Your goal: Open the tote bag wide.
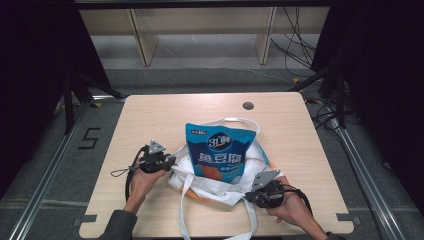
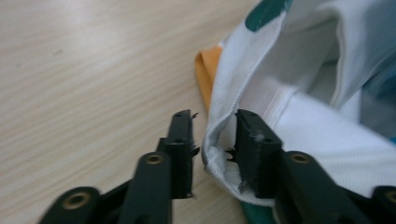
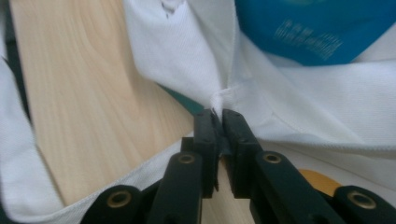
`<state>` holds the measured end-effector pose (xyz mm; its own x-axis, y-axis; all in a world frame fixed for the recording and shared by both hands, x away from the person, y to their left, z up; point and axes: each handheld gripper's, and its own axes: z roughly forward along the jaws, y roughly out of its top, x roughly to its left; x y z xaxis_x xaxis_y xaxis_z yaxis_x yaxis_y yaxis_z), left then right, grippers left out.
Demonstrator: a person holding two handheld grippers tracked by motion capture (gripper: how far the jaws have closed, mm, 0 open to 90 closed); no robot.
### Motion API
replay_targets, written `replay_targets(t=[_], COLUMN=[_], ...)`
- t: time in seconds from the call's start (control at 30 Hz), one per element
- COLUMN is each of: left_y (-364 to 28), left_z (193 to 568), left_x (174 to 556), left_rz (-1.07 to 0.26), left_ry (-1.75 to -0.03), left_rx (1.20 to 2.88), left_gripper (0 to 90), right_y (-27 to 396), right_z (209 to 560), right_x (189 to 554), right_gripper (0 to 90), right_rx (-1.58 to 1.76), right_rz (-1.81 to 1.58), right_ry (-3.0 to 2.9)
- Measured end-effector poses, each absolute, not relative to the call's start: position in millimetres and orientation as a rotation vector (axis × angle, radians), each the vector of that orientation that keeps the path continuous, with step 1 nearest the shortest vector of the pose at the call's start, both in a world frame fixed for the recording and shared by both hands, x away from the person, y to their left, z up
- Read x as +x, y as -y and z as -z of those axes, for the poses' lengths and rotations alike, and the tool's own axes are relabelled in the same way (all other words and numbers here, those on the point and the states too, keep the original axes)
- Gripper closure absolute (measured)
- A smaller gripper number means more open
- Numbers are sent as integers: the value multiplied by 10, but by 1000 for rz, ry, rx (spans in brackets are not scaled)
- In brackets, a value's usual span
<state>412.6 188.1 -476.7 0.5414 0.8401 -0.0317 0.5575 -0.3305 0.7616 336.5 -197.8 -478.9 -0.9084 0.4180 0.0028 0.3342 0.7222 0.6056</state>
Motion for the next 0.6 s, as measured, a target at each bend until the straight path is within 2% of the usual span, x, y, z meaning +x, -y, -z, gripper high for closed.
replay_targets(t=[0.07,0.13,0.23,0.43,0.53,0.6], left_y=[-1849,-1829,-1706,-1379,-1301,-1294], left_z=[4651,4445,4324,4622,4812,4952], left_x=[4072,3988,3869,3697,3538,3486], left_rz=[-493,-526,-488,-327,-338,-329], left_ry=[-1130,-1082,-998,-921,-858,-860], left_rx=[1928,1886,1892,2059,2189,2198], left_gripper=[600,598,656,791,841,864], right_y=[2056,2124,2164,2138,2105,2080], right_z=[4635,4470,4337,4580,4739,4820], right_x=[3360,3359,3391,3635,3644,3641], right_gripper=[778,751,751,822,856,874], right_rx=[644,629,660,736,728,741], right_rz=[-1020,-1139,-1203,-1066,-975,-959], right_ry=[-2730,-2670,-2568,-2554,-2604,-2632])
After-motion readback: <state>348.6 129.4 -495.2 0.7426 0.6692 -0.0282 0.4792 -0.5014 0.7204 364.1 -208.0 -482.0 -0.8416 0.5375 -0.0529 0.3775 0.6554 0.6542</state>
